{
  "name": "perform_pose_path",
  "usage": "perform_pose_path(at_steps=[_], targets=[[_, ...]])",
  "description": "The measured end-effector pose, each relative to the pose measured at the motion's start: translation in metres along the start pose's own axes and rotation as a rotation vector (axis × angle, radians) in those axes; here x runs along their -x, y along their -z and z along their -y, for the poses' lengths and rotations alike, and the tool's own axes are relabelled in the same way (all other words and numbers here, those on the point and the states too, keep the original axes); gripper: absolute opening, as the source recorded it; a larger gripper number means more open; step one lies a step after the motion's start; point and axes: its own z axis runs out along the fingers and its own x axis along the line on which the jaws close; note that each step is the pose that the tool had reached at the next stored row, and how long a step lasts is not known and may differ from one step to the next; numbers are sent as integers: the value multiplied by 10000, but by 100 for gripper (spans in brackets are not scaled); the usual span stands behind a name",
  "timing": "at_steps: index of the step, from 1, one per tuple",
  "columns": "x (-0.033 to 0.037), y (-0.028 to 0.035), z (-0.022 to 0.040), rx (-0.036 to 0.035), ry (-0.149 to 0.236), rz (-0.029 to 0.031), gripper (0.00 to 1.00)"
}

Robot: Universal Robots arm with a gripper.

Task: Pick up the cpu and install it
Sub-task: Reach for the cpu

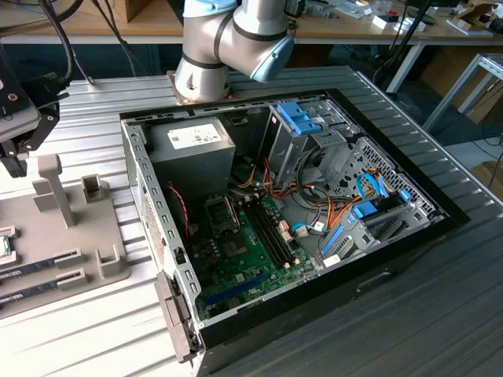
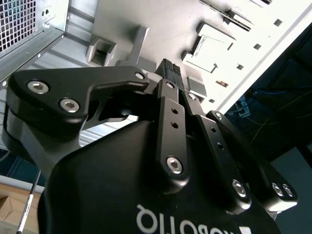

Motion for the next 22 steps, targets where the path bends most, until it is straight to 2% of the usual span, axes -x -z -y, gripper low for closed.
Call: perform_pose_path(at_steps=[22], targets=[[-82, -59, 9, -1, 0, -1, 11]])
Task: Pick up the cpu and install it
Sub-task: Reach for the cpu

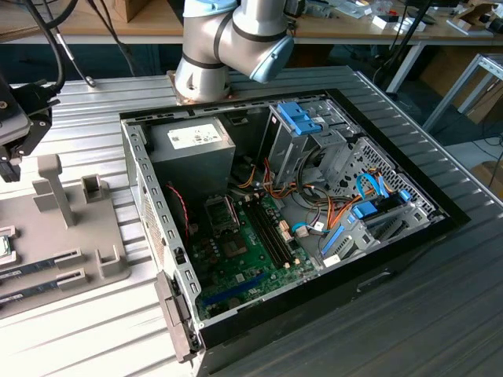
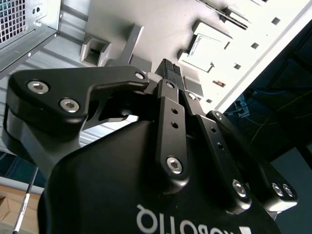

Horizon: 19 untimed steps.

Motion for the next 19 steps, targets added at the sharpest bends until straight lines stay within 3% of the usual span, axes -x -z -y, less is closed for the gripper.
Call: perform_pose_path(at_steps=[19], targets=[[-37, -55, 5, 2, 0, 2, 11]])
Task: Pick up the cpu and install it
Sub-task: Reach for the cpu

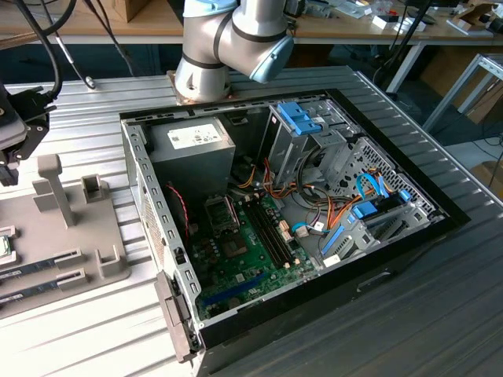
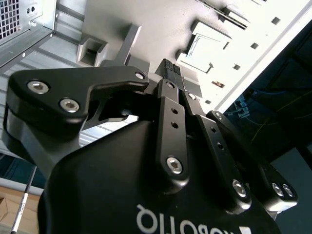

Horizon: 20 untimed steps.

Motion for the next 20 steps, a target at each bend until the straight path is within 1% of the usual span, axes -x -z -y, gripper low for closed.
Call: perform_pose_path(at_steps=[5, 7, 10, 12, 14, 16, 20], targets=[[-4, -30, 1, 0, 0, 0, 11], [-13, -66, -2, -1, -1, -1, 11], [-62, -101, -7, 0, 0, 0, 11], [-117, -115, -8, 0, 0, 1, 11], [-155, -124, -8, -1, -1, -1, 11], [-187, -137, -7, -1, 0, -1, 11], [-221, -160, -6, 0, 0, 0, 11]])
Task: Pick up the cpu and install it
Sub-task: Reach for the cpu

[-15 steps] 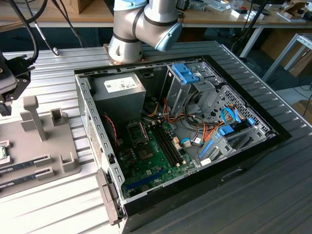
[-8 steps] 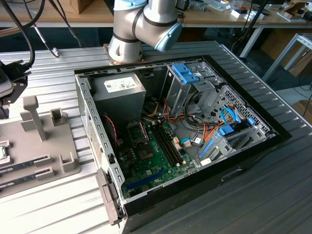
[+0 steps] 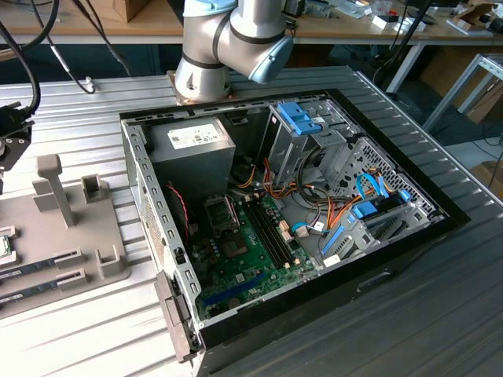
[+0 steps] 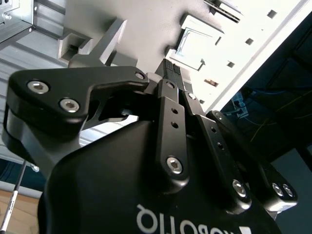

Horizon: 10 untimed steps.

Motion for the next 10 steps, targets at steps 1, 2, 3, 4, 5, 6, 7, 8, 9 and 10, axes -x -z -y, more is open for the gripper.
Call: perform_pose_path(at_steps=[1, 2, 3, 4, 5, 6, 7, 8, 9, 10], targets=[[-16, -8, 1, 0, 0, -1, 11], [-25, -15, 2, 0, 0, 0, 11], [-30, -19, 3, 0, 0, 0, 11], [-41, -28, 4, 0, 0, 0, 11], [-51, -35, 5, -1, 0, -2, 11], [-61, -45, 6, 0, 0, 0, 11], [-68, -53, 7, 1, 0, 1, 11], [-72, -57, 8, 1, 0, 1, 11], [-80, -64, 8, 0, -1, 0, 11], [-85, -71, 9, 0, 0, 0, 11]])
